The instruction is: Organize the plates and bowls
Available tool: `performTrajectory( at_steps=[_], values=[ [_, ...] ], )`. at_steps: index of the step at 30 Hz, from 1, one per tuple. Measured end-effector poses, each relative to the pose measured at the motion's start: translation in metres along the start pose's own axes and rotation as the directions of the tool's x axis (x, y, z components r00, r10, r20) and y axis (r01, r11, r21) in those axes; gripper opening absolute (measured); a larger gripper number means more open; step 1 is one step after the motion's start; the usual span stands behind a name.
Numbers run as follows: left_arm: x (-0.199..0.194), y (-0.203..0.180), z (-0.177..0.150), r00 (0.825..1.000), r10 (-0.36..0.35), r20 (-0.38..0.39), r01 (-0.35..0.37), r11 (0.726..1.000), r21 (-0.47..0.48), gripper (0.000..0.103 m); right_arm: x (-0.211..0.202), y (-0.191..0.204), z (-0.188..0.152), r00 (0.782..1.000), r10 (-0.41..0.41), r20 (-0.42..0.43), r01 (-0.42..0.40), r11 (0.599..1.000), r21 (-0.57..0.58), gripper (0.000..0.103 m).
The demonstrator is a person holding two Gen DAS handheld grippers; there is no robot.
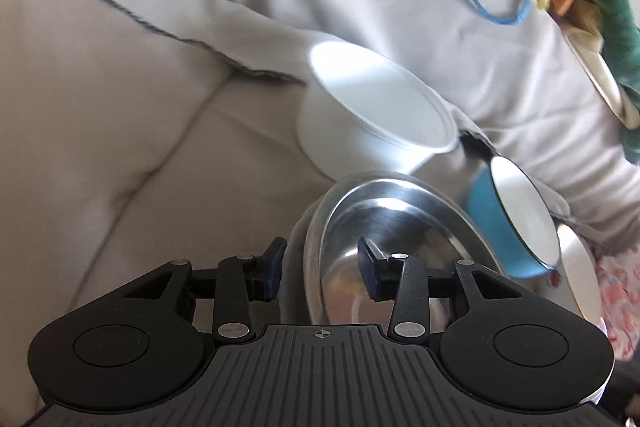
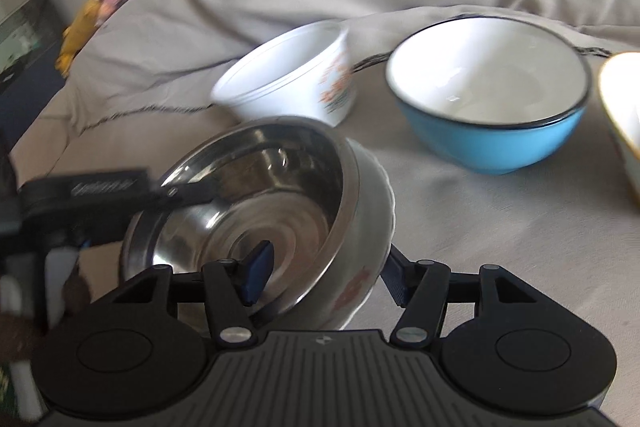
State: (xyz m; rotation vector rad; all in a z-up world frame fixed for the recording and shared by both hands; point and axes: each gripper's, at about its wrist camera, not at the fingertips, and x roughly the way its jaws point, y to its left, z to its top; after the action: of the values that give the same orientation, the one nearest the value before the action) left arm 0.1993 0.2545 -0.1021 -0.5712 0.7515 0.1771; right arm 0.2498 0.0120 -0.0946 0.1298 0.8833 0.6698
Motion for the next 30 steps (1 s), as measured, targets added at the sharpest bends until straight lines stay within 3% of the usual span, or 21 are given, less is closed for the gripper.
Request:
performTrajectory(
  at_steps=[4,8,10,12,14,16,18,21,23,25,26,30],
  values=[
    [0.007,0.001,-0.001,0.999,0.033,-0.018,-0.033,0.999,-0.003,0.041,0.004,-0.006,0.0,1.0,0.016,-0.006,-0.016,1.0,0.012,0.059],
    [0.001,0.003,-0.001,0.999,0.02,0.03,-0.02,0.999,-0.027,0.041,0.006,0.007,-0.006,0.999,-0.031,0.013,0.032,0.997,-0.068,0.06],
    [-0.012,0.002,-0.002,0.994,0.02,0.104,-0.016,0.999,-0.039,0.037,0.003,0.01,-0.006,0.999,-0.044,0.017,0.045,0.993,-0.105,0.06],
    [-0.033,-0.006,-0.001,0.977,0.035,0.209,-0.027,0.999,-0.042,0.037,-0.007,0.012,-0.001,0.997,-0.064,0.043,0.069,0.988,-0.137,0.06],
    [-0.055,-0.02,-0.001,0.951,0.043,0.307,-0.038,0.999,-0.022,0.037,-0.032,0.011,0.008,0.989,-0.076,0.127,0.096,0.982,-0.16,0.061],
    [-0.068,-0.04,0.001,0.943,-0.006,0.332,0.011,1.0,-0.013,0.037,-0.07,0.004,0.022,0.966,-0.09,0.244,0.133,0.977,-0.168,0.065],
    [-0.065,-0.068,0.005,0.954,-0.139,0.264,0.139,0.99,0.019,0.037,-0.106,-0.013,0.038,0.926,-0.141,0.35,0.198,0.971,-0.133,0.077],
    [-0.035,-0.132,0.002,0.954,-0.294,0.057,0.288,0.953,0.099,0.038,-0.14,-0.065,0.06,0.849,-0.28,0.447,0.297,0.954,0.032,0.098],
    [-0.003,-0.171,-0.01,0.942,-0.328,-0.07,0.333,0.938,0.096,0.037,-0.141,-0.109,0.068,0.828,-0.365,0.425,0.344,0.93,0.128,0.101],
    [0.033,-0.202,-0.023,0.937,-0.308,-0.166,0.326,0.941,0.091,0.037,-0.129,-0.154,0.069,0.812,-0.479,0.334,0.405,0.874,0.268,0.098],
    [0.048,-0.214,-0.028,0.939,-0.284,-0.194,0.306,0.948,0.091,0.037,-0.124,-0.173,0.066,0.819,-0.495,0.289,0.409,0.858,0.311,0.096],
    [0.088,-0.239,-0.037,0.953,-0.212,-0.217,0.232,0.97,0.074,0.037,-0.1,-0.213,0.063,0.878,-0.45,0.16,0.378,0.86,0.344,0.089]
  ],
)
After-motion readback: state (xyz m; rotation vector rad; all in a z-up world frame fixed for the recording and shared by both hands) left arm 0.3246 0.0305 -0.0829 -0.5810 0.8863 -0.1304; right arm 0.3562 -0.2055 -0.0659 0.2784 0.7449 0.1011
